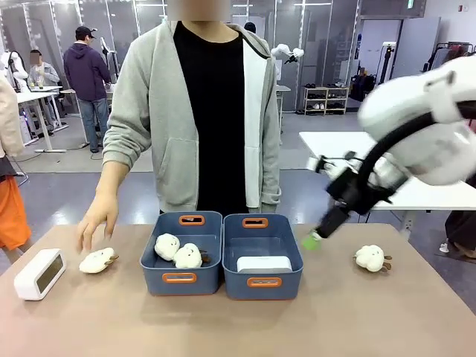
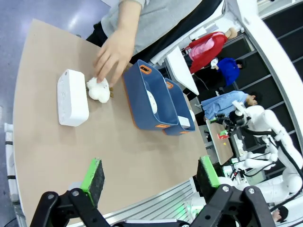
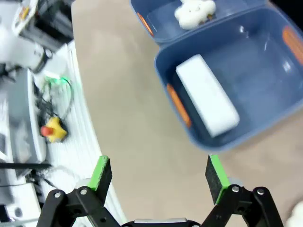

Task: Sort the digital clocks into the basket.
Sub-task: Pick up the Digital clock from the table and place it into the empty Plastic storage basket.

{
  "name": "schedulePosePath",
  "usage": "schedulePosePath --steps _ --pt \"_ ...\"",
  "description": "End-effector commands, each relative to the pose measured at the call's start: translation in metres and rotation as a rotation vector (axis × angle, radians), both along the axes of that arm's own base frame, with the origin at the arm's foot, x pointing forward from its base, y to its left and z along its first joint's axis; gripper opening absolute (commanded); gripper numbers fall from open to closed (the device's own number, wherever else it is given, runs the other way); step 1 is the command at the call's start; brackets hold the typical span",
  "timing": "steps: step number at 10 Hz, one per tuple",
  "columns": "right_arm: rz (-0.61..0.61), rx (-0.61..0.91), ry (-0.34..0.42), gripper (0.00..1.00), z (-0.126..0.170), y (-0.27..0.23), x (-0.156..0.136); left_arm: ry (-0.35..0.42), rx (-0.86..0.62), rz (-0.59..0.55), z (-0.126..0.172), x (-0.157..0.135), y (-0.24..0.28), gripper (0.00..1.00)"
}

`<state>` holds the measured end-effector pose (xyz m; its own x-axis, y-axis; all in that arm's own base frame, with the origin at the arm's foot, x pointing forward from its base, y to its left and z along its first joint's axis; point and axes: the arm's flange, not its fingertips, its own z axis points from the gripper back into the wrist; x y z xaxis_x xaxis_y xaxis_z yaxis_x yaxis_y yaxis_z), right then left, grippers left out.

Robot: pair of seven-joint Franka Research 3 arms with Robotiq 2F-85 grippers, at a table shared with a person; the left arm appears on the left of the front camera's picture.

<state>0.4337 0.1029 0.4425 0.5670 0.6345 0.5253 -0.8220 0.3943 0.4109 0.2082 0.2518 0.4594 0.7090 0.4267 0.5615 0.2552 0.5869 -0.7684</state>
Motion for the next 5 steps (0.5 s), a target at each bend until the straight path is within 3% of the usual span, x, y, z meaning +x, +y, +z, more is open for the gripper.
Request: schedulePosePath --steps 1,2,5 --pt "-0.213 0.125 0.149 1.0 -0.011 -0.064 -0.046 -0.031 -0.005 -0.011 0.002 0.001 0.002 1.0" --pt "-0.303 0.229 0.183 1.0 -0.017 -0.105 -0.063 -0.031 -0.005 -0.011 0.002 0.001 0.002 1.0" --pt "-0.421 0.46 0.237 1.0 -0.037 -0.196 -0.113 -0.031 -0.005 -0.011 0.002 0.001 0.002 1.0"
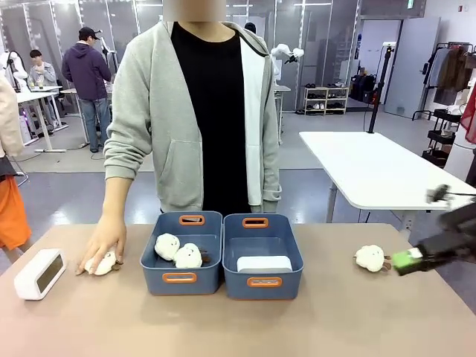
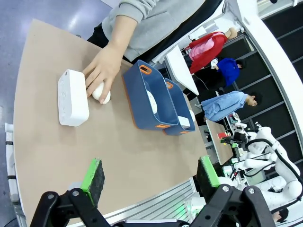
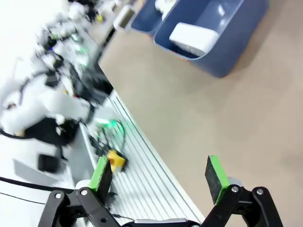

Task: Sort the digital clocks into the basket.
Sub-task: Pick up the Digital clock from the table and place it into the empty Plastic storage basket.

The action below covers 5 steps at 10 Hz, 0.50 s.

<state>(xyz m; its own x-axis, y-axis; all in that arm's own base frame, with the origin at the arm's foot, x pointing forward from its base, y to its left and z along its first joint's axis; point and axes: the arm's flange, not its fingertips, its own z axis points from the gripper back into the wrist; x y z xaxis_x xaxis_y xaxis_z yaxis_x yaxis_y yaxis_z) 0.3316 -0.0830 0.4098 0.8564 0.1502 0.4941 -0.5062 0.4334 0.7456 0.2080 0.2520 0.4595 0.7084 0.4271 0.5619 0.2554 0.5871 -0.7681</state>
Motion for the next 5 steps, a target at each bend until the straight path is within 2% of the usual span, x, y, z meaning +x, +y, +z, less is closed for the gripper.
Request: schedulePosePath --steps 1,2,4,5 --pt "-0.102 0.149 -0.006 1.0 -0.016 -0.033 -0.039 -0.03 -0.005 -0.011 0.002 0.001 0.002 1.0" --pt "-0.153 0.213 -0.036 1.0 -0.026 -0.051 -0.06 -0.03 -0.005 -0.011 0.002 0.001 0.002 1.0" --pt "-0.256 0.256 0.004 1.0 -0.062 -0.073 -0.089 -0.03 -0.005 -0.011 0.002 0.001 0.002 1.0" --pt "-0.176 0.188 0.012 1.0 -0.014 -0.083 -0.047 -0.03 -0.005 -0.011 0.002 0.001 0.002 1.0"
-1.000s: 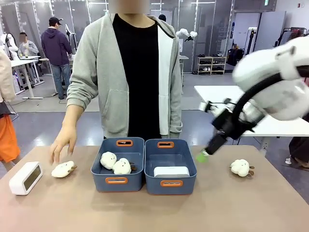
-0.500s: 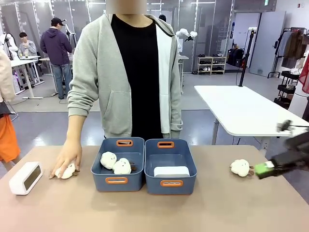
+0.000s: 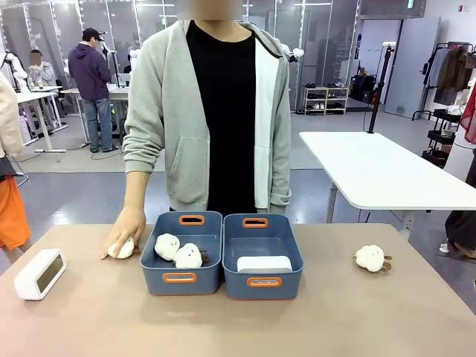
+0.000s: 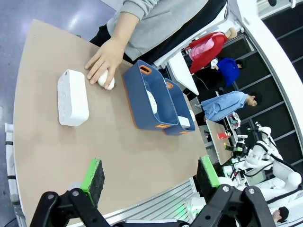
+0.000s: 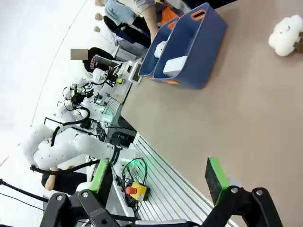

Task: Sort the digital clocks into the basket.
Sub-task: Pick up the Digital clock from the table and place it into the empty Plastic storage basket.

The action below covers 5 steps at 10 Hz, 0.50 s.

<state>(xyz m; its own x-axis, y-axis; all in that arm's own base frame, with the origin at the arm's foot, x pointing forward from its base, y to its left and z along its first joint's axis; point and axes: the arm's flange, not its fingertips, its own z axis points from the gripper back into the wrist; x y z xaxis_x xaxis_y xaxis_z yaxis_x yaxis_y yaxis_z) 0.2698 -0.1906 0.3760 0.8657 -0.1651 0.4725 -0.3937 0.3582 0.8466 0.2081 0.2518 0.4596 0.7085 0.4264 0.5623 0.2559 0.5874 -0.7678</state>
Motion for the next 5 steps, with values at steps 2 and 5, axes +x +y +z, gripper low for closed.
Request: schedulePosePath --steps 2,5 --pt "0.058 -0.039 -0.013 1.0 0.0199 0.0241 0.0149 -0.03 -0.006 -0.011 0.0016 0.0008 0.002 1.0" --pt "0.058 -0.039 -0.013 1.0 0.0199 0.0241 0.0149 0.0 0.0 0.0 0.0 0.0001 -0.0001 1.0"
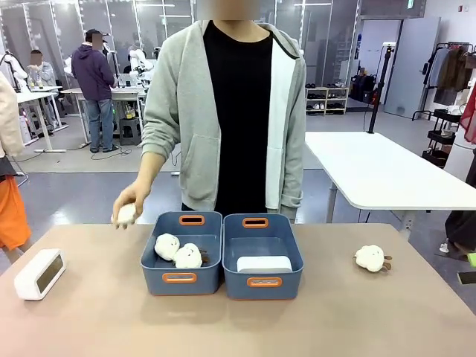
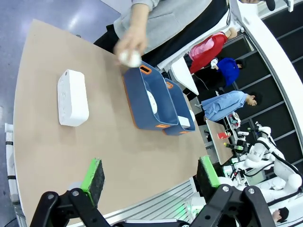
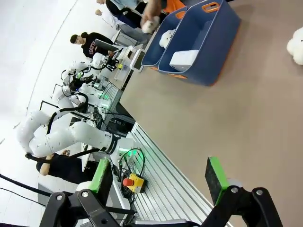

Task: Sort the digital clocks into the basket.
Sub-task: Pick up the Digital clock from the table and place it into the empty Plastic storage basket.

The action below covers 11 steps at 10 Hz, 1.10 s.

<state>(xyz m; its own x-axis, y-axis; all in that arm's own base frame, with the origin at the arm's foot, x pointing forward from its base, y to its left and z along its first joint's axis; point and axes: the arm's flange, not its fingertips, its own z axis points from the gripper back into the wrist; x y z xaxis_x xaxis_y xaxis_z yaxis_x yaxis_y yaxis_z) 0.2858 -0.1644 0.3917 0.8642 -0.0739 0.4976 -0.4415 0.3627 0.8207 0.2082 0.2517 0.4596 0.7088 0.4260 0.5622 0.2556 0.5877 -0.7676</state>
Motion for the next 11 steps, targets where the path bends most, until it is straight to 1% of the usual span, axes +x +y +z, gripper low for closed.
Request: schedulePosePath --steps 1,2,3,4,5,6,7,8,9,10,11 --pt "-0.022 0.006 0.01 1.0 0.004 -0.002 -0.001 0.084 0.17 -0.03 0.008 0.004 -0.007 1.0" --pt "-0.022 0.006 0.01 1.0 0.004 -0.002 -0.001 0.182 0.252 -0.07 0.014 0.007 -0.01 1.0" --pt "-0.022 0.006 0.01 1.0 0.004 -0.002 -0.001 0.254 0.293 -0.095 0.018 0.011 -0.011 1.0" --pt "-0.022 0.006 0.01 1.0 0.004 -0.002 -0.001 0.34 0.416 -0.087 0.021 0.023 -0.015 1.0" --pt "-0.022 0.006 0.01 1.0 0.004 -0.002 -0.001 0.374 0.543 -0.121 0.024 0.04 -0.028 1.0" --pt "-0.022 0.006 0.01 1.0 0.004 -0.002 -0.001 0.403 0.675 -0.122 0.03 0.059 -0.045 1.0" --pt "-0.022 0.006 0.01 1.0 0.004 -0.002 -0.001 0.432 0.795 -0.136 0.03 0.09 -0.072 1.0" --pt "-0.022 0.006 0.01 1.0 0.004 -0.002 -0.001 0.477 0.822 -0.217 0.014 0.118 -0.105 1.0" --pt "-0.022 0.006 0.01 1.0 0.004 -0.002 -0.001 0.473 0.866 -0.2 0.001 0.143 -0.131 1.0" --pt "-0.022 0.006 0.01 1.0 0.004 -0.002 -0.001 0.475 0.827 -0.188 -0.004 0.156 -0.151 1.0" --pt "-0.022 0.006 0.01 1.0 0.004 -0.002 -0.001 0.492 0.822 -0.187 -0.012 0.163 -0.173 1.0"
